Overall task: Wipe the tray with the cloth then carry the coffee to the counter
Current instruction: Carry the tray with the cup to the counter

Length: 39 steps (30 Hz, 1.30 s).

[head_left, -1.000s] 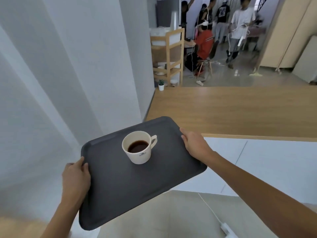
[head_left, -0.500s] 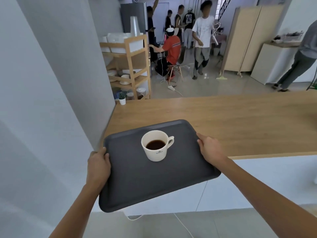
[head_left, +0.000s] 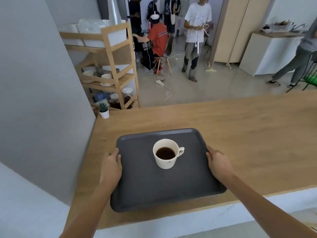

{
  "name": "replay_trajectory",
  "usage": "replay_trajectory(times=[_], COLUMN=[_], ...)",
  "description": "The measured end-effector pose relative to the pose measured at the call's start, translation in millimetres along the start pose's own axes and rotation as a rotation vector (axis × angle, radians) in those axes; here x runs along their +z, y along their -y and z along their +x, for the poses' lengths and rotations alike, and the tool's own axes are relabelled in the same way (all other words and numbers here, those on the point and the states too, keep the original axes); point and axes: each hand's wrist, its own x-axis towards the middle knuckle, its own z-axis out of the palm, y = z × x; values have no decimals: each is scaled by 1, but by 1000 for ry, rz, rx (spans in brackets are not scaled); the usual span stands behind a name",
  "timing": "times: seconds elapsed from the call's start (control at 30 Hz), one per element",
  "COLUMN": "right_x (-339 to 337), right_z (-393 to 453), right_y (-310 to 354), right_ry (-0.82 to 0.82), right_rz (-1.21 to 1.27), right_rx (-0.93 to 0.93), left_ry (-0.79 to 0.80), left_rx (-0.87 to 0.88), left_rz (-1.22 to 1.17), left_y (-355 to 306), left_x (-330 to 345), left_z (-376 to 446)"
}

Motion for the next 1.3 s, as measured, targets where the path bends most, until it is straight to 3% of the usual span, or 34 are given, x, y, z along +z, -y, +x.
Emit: replay_trajectory(times=[0.4, 0.93, 1.1, 1.3], right_x=[52, 64, 49, 30], right_z=[105, 151, 161, 212], right_y=[-7, -29, -21, 44], right_ry=[58, 155, 180, 47], right_rz=[-50, -113, -259, 1], right_rx=[125, 44, 6, -148], left_ry=[150, 210, 233, 126], left_rx=[-42, -179, -219, -329], left_rz=[7, 107, 121, -45], left_y=[4, 1, -3, -10], left_x=[67, 98, 91, 50], left_z=[105, 130, 134, 147])
